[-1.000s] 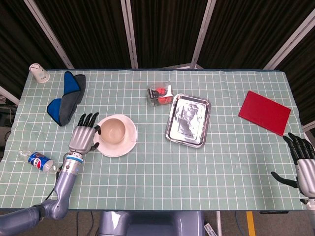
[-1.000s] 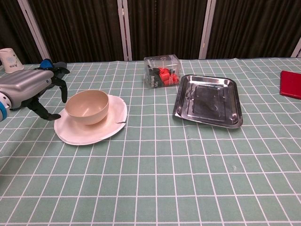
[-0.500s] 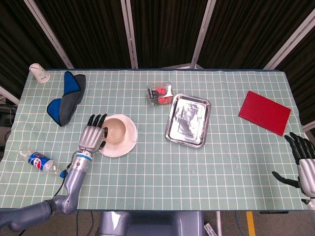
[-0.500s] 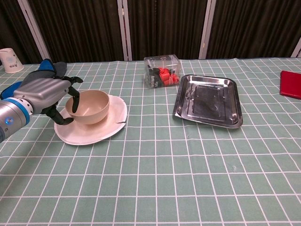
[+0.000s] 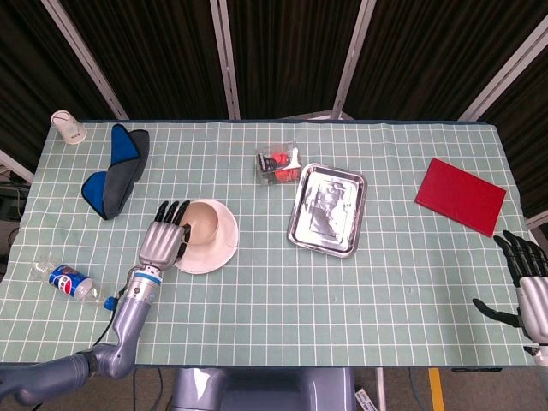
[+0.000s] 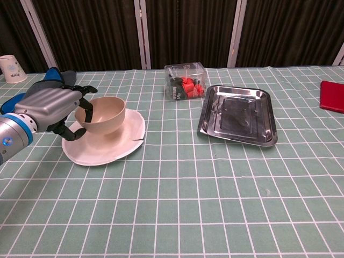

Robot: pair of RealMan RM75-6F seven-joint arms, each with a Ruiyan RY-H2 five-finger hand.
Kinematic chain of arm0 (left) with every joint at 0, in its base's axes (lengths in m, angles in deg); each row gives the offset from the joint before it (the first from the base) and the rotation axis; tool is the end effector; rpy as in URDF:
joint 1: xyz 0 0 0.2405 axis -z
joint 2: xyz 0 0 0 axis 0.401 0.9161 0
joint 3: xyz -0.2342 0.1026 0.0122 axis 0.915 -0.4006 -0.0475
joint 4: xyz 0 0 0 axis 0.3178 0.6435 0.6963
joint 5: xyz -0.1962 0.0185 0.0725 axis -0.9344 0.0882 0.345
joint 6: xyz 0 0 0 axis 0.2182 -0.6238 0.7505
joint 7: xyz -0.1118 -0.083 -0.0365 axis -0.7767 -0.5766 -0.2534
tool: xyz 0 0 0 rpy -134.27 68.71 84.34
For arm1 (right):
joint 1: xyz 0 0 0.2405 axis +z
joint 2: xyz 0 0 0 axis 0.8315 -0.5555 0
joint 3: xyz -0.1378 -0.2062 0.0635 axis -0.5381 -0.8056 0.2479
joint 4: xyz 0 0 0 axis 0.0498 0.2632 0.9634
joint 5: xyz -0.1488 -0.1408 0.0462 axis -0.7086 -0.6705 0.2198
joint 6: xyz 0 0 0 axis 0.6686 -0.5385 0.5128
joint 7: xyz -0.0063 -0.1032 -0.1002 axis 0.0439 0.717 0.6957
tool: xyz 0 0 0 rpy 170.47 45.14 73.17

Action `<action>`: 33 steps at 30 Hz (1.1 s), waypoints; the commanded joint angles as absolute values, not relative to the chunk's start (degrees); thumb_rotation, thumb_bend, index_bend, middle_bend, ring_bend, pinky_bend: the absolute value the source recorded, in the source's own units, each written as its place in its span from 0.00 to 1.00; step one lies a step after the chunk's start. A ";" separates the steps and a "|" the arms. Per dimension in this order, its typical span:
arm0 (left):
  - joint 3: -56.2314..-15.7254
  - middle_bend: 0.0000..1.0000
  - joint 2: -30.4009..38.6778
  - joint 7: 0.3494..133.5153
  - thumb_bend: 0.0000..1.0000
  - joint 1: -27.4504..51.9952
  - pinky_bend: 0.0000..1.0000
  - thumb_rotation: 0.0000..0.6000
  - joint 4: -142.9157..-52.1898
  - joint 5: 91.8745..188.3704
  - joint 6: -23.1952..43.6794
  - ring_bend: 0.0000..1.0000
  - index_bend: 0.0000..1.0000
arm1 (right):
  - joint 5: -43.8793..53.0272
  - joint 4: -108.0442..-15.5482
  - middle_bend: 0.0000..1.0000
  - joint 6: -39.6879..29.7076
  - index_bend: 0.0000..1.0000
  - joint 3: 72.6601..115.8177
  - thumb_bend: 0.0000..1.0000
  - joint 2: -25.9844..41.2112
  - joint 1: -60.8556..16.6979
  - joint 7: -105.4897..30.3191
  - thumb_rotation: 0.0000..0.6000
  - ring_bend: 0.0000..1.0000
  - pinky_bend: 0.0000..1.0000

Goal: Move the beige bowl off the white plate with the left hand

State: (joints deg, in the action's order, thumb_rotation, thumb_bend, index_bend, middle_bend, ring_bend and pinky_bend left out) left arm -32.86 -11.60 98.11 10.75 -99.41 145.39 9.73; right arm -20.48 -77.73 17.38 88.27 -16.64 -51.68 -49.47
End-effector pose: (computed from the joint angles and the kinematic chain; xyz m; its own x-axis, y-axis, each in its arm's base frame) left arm -0.1876 0.3286 -0.0370 0.5665 0.1177 0.8156 0.8132 -0.2401 -0.5302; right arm -0.3163 -0.1853 0.1964 0.2942 0.0430 0.9548 -0.9543 -0.0420 0.2959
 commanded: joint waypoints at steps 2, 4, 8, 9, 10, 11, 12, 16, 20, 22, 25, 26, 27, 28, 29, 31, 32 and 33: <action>-34.64 0.00 -8.83 95.77 0.59 9.72 0.00 1.00 -103.51 150.23 12.99 0.00 0.65 | -20.55 -77.82 0.00 17.36 0.04 88.21 0.04 -16.48 -51.66 -48.98 1.00 0.00 0.00; -35.13 0.00 -8.15 95.31 0.60 9.56 0.00 1.00 -104.94 151.82 13.93 0.00 0.65 | -20.56 -77.87 0.00 17.37 0.04 88.22 0.04 -16.42 -51.66 -48.78 1.00 0.00 0.00; -36.33 0.00 -7.52 94.81 0.60 9.64 0.00 1.00 -107.92 154.98 15.07 0.00 0.65 | -20.53 -77.96 0.00 17.52 0.04 88.26 0.04 -16.38 -51.72 -48.60 1.00 0.00 0.00; -36.65 0.00 -7.54 94.89 0.60 9.78 0.00 1.00 -108.47 155.61 15.03 0.00 0.65 | -20.53 -77.97 0.00 17.53 0.04 88.27 0.04 -16.38 -51.72 -48.58 1.00 0.00 0.00; -37.12 0.00 -7.69 95.16 0.60 10.00 0.00 1.00 -109.19 156.36 14.86 0.00 0.65 | -20.53 -77.97 0.00 17.51 0.04 88.26 0.04 -16.37 -51.72 -48.56 1.00 0.00 0.00; -37.33 0.00 -7.83 95.36 0.60 10.10 0.00 1.00 -109.54 156.70 14.81 0.00 0.65 | -20.53 -77.98 0.00 17.51 0.04 88.27 0.04 -16.38 -51.72 -48.55 1.00 0.00 0.00; -37.73 0.00 -8.27 95.76 0.60 10.33 0.00 1.00 -110.09 157.38 14.72 0.00 0.65 | -20.51 -78.00 0.00 17.55 0.04 88.28 0.04 -16.42 -51.74 -48.58 1.00 0.00 0.00; -39.25 0.00 -10.23 97.50 0.59 11.09 0.00 1.00 -110.85 158.58 13.35 0.00 0.65 | -20.39 -77.92 0.00 17.73 0.04 88.40 0.04 -16.58 -51.83 -49.08 1.00 0.00 0.00; -40.70 0.00 -12.04 98.88 0.60 11.40 0.00 1.00 -110.44 158.74 11.84 0.00 0.64 | -20.29 -77.78 0.00 17.85 0.04 88.52 0.04 -16.77 -51.88 -49.69 1.00 0.00 0.00; -41.14 0.00 -12.55 99.17 0.60 11.43 0.00 1.00 -110.31 158.82 11.41 0.00 0.64 | -20.30 -77.73 0.00 17.88 0.04 88.55 0.04 -16.80 -51.88 -49.78 1.00 0.00 0.00; -42.15 0.00 -13.04 100.08 0.60 11.61 0.00 1.00 -110.11 158.77 10.06 0.00 0.63 | -20.37 -77.80 0.00 17.94 0.04 88.54 0.04 -16.85 -51.92 -49.94 1.00 0.00 0.00; -42.32 0.00 -13.03 100.50 0.60 11.65 0.00 1.00 -110.12 158.56 9.68 0.00 0.63 | -20.42 -77.83 0.00 17.97 0.04 88.52 0.04 -16.88 -51.93 -49.93 1.00 0.00 0.00; -42.43 0.00 -13.01 100.96 0.60 11.65 0.00 1.00 -110.09 158.35 9.41 0.00 0.62 | -20.46 -77.82 0.00 18.00 0.04 88.50 0.04 -16.87 -51.95 -49.92 1.00 0.00 0.00; -42.51 0.00 -12.97 101.43 0.60 11.66 0.00 1.00 -110.09 158.12 9.18 0.00 0.62 | -20.47 -77.80 0.00 18.02 0.04 88.50 0.04 -16.85 -51.96 -49.88 1.00 0.00 0.00; -42.63 0.00 -12.83 102.01 0.60 11.61 0.00 1.00 -110.28 157.68 8.82 0.00 0.61 | -20.46 -77.80 0.00 18.01 0.04 88.50 0.04 -16.84 -51.96 -49.83 1.00 0.00 0.00; -42.70 0.00 -12.55 102.59 0.59 11.55 0.00 1.00 -110.71 157.20 8.52 0.00 0.59 | -20.44 -77.76 0.00 17.96 0.04 88.49 0.04 -16.82 -51.95 -49.78 1.00 0.00 0.00; -42.76 0.00 -12.33 102.92 0.59 11.49 0.00 1.00 -110.91 157.01 8.45 0.00 0.58 | -20.49 -77.79 0.00 17.97 0.04 88.48 0.04 -16.79 -51.94 -49.72 1.00 0.00 0.00; -42.87 0.00 -11.94 103.39 0.58 11.34 0.00 1.00 -111.24 156.68 8.40 0.00 0.57 | -20.53 -77.82 0.00 17.97 0.04 88.47 0.04 -16.75 -51.93 -49.61 1.00 0.00 0.00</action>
